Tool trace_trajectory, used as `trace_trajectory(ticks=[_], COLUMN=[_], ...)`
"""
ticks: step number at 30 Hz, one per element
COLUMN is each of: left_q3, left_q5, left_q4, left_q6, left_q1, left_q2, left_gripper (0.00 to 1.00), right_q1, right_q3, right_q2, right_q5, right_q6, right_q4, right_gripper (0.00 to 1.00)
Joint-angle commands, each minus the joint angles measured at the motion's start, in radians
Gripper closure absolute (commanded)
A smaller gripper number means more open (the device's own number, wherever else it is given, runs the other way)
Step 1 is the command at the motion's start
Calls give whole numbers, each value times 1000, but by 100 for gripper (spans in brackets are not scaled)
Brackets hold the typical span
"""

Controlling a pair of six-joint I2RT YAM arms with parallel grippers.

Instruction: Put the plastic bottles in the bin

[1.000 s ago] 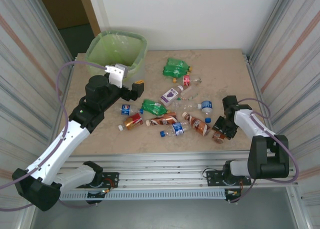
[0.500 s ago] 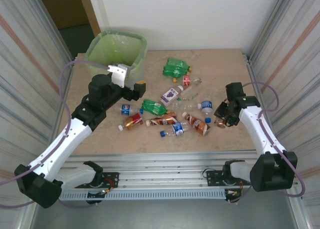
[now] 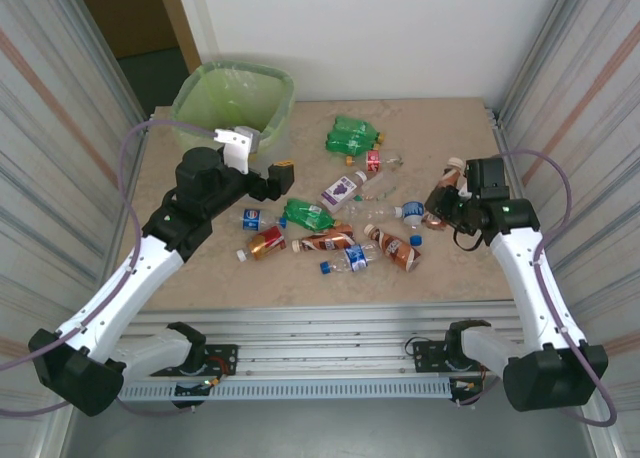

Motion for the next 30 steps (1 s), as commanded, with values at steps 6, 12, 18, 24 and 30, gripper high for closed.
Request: trace_trajectory(ticks=[6,12,18,24,30], left_q3=[39,109,217,277,301], left_q5=[144,268,403,486,545], left_q4=[49,85,107,146,207], left_q6=[-161,-238,-283,-318,-368], left_q1=[6,6,-6,-27,-46], left_q2=[27,84,169,252,306], left_gripper=[1,2,7,12,16], right_q1=[191,324,423,485,524], right_q3=[27,31,87,153,191], right_q2=[-37,-19,49,123,169], right_q5=[-96,-104,-126,-144,-170], right_q6=[-102,-188,-258,-294,-303], right_q4=[307,448,501,525,556], right_gripper=[59,57,56,56,56])
